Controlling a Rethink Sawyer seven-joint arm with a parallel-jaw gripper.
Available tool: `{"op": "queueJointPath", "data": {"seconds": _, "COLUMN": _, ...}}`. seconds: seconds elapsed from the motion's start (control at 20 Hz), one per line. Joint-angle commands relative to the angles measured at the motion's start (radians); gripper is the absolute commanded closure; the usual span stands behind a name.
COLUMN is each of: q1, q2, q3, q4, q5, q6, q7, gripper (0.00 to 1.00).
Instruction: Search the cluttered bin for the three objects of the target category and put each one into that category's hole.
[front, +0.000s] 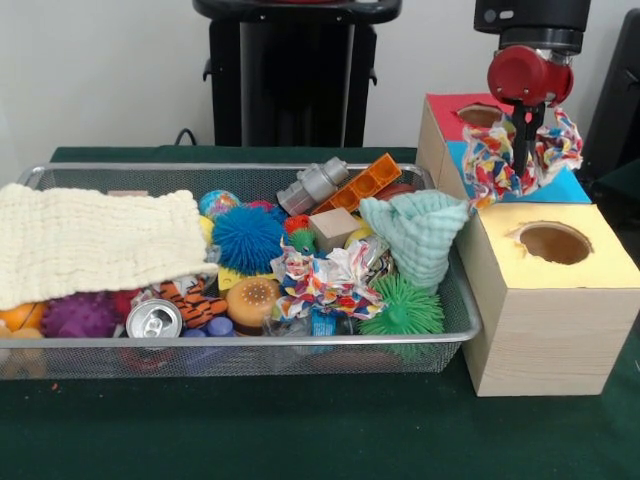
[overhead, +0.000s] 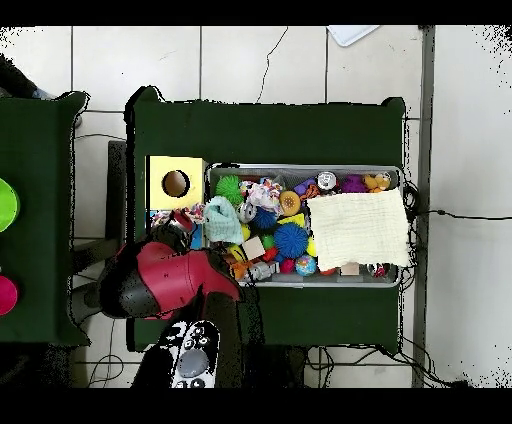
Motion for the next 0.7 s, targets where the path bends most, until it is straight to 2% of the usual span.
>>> {"op": "queueJointPath", "data": {"seconds": 0.05, "q1": -0.048, "q2": 0.027, "q3": 0.102, "q4": 0.004, "q5": 0.018, "q6": 0.04, "q7": 0.181, "gripper": 1.0}}
{"op": "queueJointPath", "data": {"seconds": 0.15, "q1": -0.058, "q2": 0.03, "q3": 0.116, "q4": -0.018, "q5": 0.025, "q6": 0.058, "q7": 0.174, "gripper": 1.0}}
{"op": "queueJointPath", "data": {"seconds": 0.7, "q1": -0.076, "q2": 0.009, "q3": 0.144, "q4": -0.032, "q5": 0.035, "q6": 0.101, "q7": 0.169, "gripper": 1.0}}
